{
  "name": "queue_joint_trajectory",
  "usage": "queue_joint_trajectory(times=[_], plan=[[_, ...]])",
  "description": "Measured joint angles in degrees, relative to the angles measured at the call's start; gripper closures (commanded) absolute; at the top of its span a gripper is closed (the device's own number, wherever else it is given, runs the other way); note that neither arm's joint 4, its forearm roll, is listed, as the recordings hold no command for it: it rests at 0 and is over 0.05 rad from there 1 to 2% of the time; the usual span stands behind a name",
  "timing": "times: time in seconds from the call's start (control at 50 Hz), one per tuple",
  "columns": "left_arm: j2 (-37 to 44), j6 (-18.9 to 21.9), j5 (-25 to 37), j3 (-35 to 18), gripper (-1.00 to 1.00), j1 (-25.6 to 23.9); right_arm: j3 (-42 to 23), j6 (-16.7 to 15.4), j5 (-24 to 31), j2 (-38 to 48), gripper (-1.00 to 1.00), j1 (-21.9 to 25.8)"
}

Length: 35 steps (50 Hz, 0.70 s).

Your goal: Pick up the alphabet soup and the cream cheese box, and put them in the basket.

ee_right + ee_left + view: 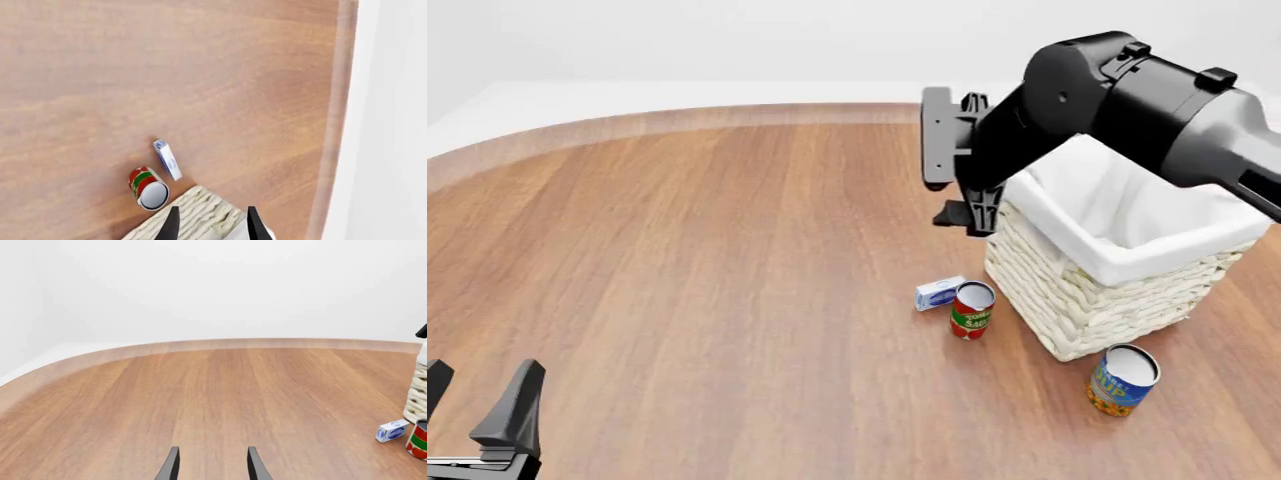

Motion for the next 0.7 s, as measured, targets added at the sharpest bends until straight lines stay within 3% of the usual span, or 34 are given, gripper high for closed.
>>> queue_joint_trajectory(times=[0.7], plan=[[0.00,0.00,0.00,0.00,-1.00,0.00,0.58,2.39,-1.76,3.60,-1.00,2.05]])
